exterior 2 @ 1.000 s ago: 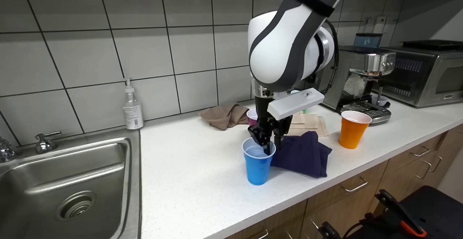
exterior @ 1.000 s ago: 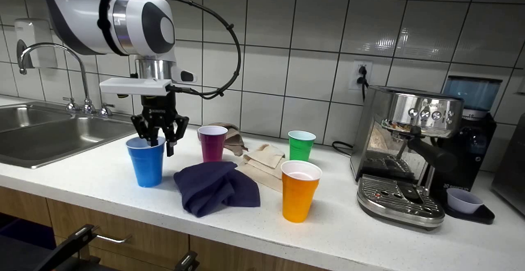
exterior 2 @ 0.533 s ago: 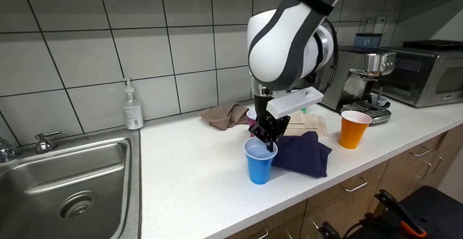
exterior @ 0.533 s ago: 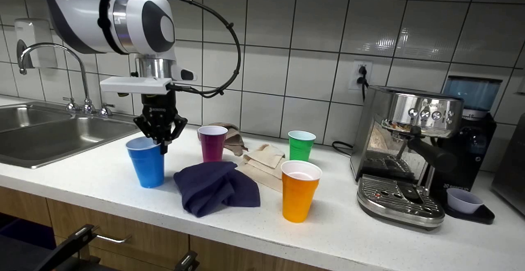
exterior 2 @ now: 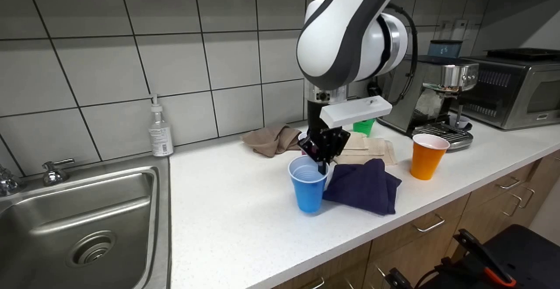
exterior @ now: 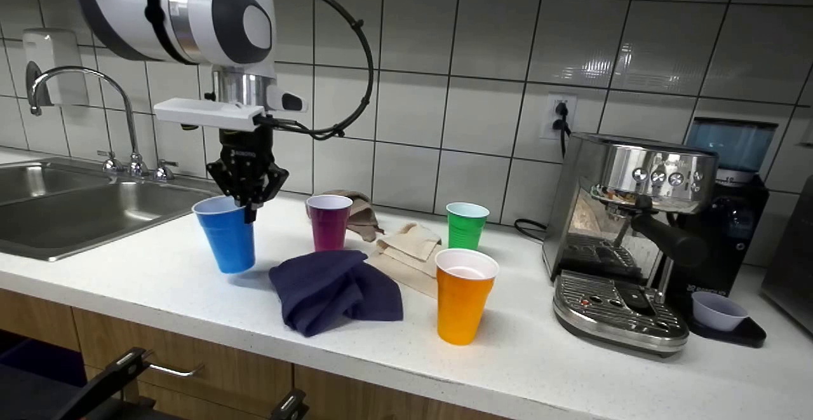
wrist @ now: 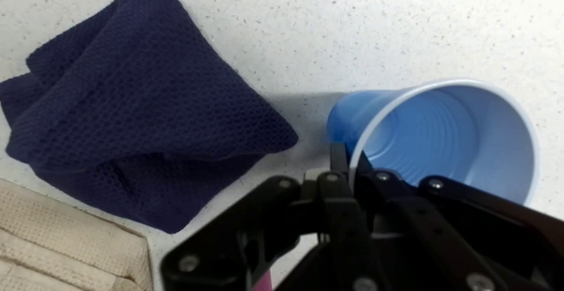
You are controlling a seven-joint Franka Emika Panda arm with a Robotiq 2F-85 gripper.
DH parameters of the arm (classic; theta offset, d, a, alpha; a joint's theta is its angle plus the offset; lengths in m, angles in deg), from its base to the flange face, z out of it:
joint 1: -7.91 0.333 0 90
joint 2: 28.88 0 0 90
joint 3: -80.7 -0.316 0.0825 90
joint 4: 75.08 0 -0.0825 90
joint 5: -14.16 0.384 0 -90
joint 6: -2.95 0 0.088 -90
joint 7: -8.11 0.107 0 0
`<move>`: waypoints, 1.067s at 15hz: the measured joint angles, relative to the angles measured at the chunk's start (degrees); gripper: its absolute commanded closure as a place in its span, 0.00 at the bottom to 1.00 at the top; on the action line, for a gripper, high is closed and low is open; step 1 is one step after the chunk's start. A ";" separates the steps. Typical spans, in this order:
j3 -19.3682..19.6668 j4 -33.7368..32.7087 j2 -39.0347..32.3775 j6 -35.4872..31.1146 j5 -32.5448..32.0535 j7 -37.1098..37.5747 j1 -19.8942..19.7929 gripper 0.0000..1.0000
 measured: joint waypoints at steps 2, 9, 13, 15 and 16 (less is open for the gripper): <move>0.02 -0.08 2.41 1.79 2.69 -1.51 -0.01 0.99; 2.22 -1.66 9.94 6.19 5.19 -3.14 -0.67 0.99; 4.03 -3.57 11.36 6.26 5.19 -3.56 -1.65 0.99; 4.64 -4.70 11.43 6.26 5.19 -3.66 -2.12 0.99; 4.91 -5.29 11.42 6.26 5.19 -3.70 -2.35 0.99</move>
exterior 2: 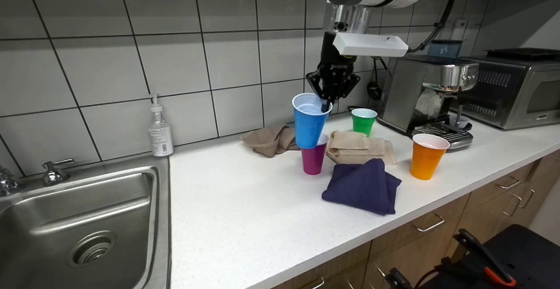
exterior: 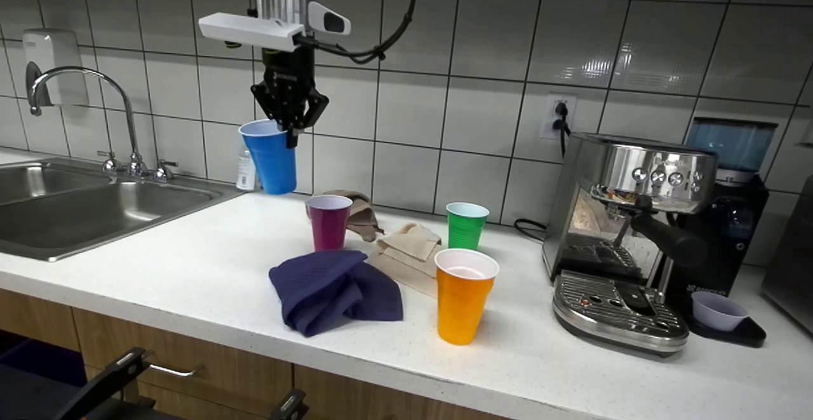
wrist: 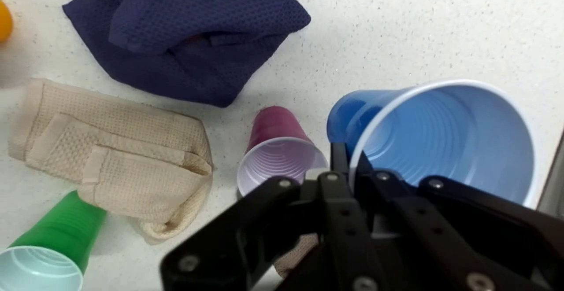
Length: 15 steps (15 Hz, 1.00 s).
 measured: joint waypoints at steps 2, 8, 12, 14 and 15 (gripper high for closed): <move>0.52 -1.10 -0.03 0.00 0.00 -0.07 -0.34 0.99; 1.54 -4.11 -1.57 -0.02 -0.09 -0.16 -1.62 0.99; 2.00 -6.21 -4.19 -0.02 -0.12 -0.44 -2.41 0.99; 2.16 -7.22 -5.59 -0.02 -0.15 -0.65 -2.77 0.99; 2.32 -7.71 -6.24 -0.02 -0.16 -0.82 -2.90 0.99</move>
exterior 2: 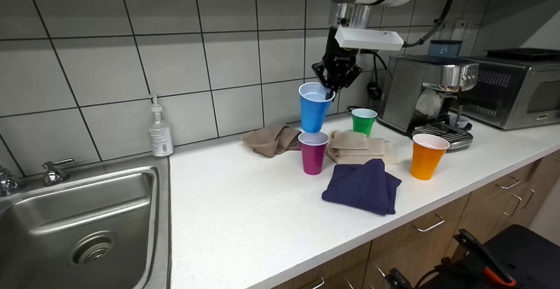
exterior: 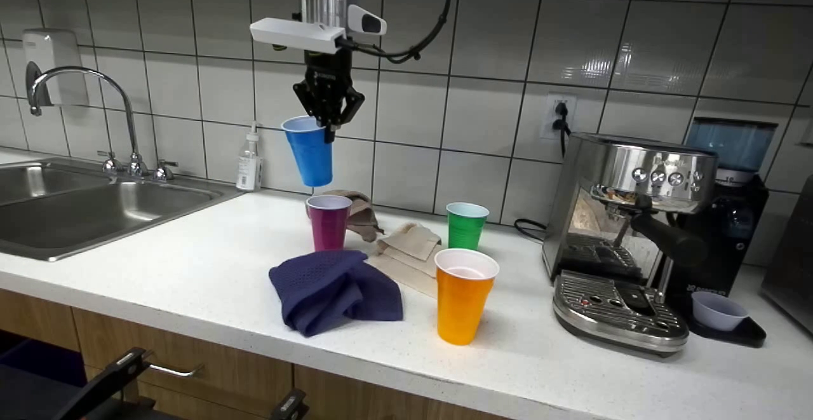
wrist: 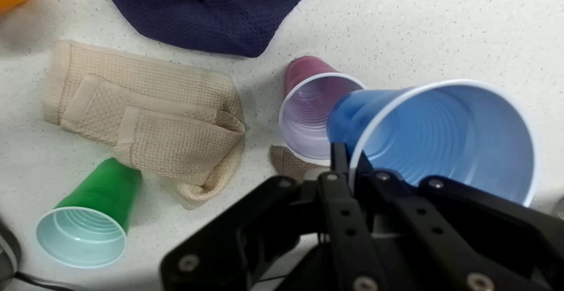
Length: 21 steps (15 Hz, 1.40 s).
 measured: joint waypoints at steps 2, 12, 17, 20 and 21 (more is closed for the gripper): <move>0.33 -0.78 -1.01 0.00 0.00 -0.39 -0.24 0.99; 0.57 -1.87 -3.46 0.03 -0.04 -1.16 -0.91 0.99; 0.57 -2.53 -4.65 0.02 -0.10 -1.16 -0.91 0.99; 0.57 -3.19 -5.56 0.02 -0.10 -1.16 -0.91 0.99; 0.57 -3.44 -5.93 0.02 -0.10 -1.16 -0.91 0.99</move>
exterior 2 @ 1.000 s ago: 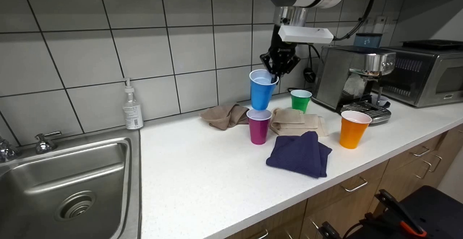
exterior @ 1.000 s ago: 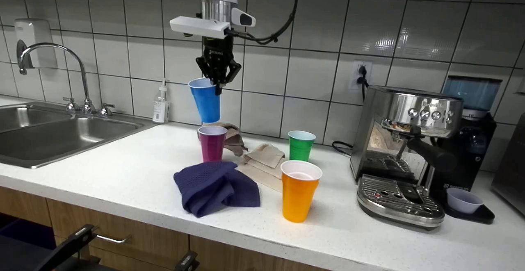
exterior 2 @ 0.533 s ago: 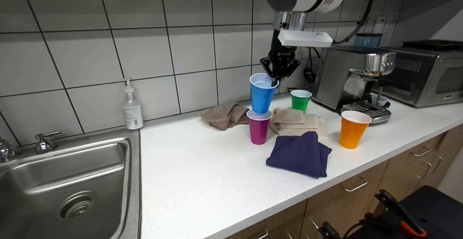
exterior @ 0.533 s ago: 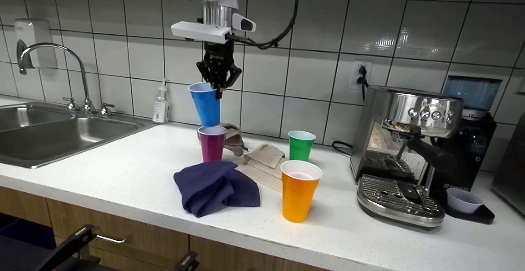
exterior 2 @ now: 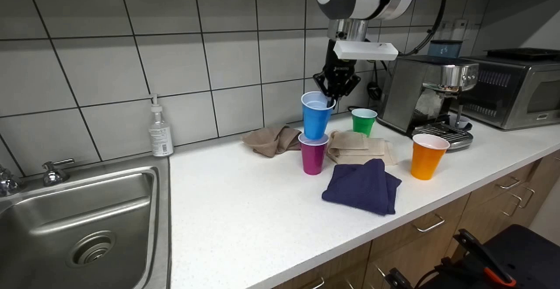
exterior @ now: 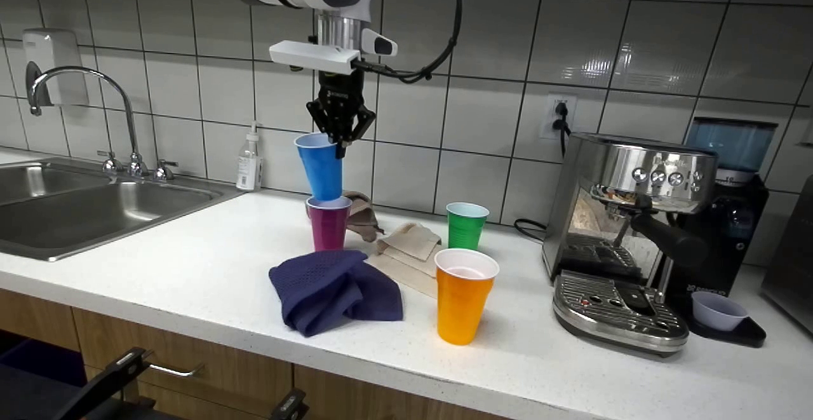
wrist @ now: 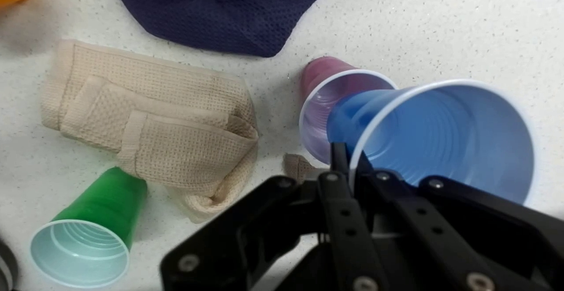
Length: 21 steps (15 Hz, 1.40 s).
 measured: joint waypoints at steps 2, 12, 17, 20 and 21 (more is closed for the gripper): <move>0.00 -0.46 -0.71 0.00 0.00 0.00 0.00 0.99; -0.22 -2.14 -4.32 0.00 -0.08 0.01 0.05 0.99; -0.29 -3.12 -5.92 0.00 -0.10 0.03 0.06 0.99; -0.29 -3.80 -7.20 0.00 -0.10 0.05 0.06 0.99; -0.29 -4.06 -7.66 0.00 -0.10 0.06 0.06 0.99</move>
